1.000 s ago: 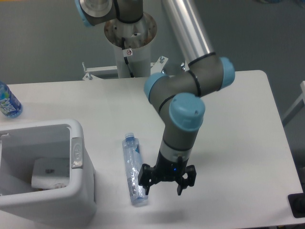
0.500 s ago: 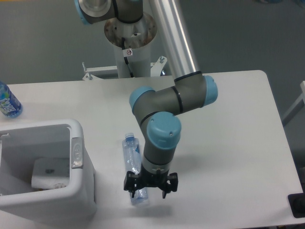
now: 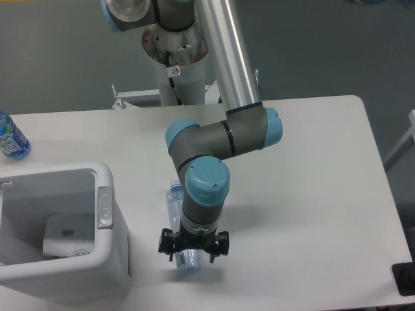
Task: Place the trash in the trash can
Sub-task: 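Lower onto the bottle's cap end and close the gripper on it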
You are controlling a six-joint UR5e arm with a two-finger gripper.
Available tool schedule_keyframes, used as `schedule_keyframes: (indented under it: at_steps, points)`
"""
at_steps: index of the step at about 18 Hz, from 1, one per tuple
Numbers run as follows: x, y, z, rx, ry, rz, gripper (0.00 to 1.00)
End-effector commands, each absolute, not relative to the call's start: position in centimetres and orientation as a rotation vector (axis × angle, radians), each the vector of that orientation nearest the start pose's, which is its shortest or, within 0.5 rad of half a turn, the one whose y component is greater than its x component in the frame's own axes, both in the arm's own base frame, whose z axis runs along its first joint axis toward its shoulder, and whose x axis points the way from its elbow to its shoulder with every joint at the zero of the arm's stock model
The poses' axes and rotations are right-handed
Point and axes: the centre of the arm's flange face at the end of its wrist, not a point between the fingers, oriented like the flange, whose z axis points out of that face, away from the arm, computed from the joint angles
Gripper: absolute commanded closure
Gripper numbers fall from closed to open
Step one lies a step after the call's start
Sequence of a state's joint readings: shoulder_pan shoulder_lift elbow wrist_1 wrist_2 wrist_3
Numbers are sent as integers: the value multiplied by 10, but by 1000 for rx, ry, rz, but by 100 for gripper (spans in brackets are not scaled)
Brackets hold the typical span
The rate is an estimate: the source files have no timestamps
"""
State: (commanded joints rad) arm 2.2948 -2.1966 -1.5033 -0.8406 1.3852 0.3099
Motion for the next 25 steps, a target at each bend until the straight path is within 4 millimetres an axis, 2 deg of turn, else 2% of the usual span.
schedule_keyframes:
  at_steps: [2,5,16,20,25]
  points:
    - [-348,624,217,-2845,-572,-114,0]
    - [-346,629,201,-2859,-570,-125,0]
    - [-346,632,183,-2892,-573,-109,0]
    - [-346,632,185,-2881,-593,-98,21]
    - [-344,633,186,-2885,-588,-87,30]
